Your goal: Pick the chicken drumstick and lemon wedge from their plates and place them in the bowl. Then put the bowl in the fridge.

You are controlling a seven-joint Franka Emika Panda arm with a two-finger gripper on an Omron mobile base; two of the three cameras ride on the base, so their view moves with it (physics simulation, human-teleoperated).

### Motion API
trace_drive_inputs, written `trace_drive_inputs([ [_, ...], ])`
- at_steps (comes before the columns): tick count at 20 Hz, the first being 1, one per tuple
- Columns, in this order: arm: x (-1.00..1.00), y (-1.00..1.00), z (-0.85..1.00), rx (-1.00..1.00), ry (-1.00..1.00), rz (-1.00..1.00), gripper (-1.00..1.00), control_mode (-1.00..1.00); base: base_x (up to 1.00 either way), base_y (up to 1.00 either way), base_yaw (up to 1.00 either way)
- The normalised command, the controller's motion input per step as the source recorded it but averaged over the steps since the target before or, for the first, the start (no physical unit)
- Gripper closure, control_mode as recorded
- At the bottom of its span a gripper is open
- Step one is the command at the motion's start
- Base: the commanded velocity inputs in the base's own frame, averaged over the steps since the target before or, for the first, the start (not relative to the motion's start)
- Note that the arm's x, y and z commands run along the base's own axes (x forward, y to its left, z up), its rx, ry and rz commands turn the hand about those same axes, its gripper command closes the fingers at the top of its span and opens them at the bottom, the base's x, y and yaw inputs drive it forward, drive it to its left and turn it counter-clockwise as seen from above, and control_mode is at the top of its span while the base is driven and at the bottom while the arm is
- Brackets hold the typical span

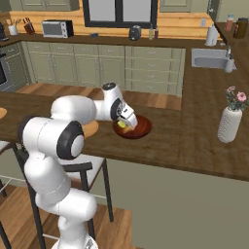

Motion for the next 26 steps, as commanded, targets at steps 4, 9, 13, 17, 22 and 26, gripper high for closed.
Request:
trace_drive_inputs([
  [4, 0.69, -0.22, -0.57, 0.04, 0.04, -0.01, 1.0, -1.0, 0.0, 0.0, 0.0],
  [9, 0.79, -0.12, -0.51, 0.02, 0.01, -0.03, -1.0, -1.0, 0.0, 0.0, 0.0],
  [13, 0.67, 0.0, -0.13, 0.02, 0.03, -0.05, -1.0, -1.0, 0.0, 0.0, 0.0],
  [17, 0.18, 0.0, 0.21, 0.02, 0.02, -0.02, -1.0, -1.0, 0.0, 0.0, 0.0],
  [22, -0.5, -0.43, 0.4, 0.14, 0.05, -0.03, -1.0, -1.0, 0.0, 0.0, 0.0],
  [26, -1.0, -0.77, 0.07, 0.17, 0.09, -0.03, -1.0, -1.0, 0.0, 0.0, 0.0],
])
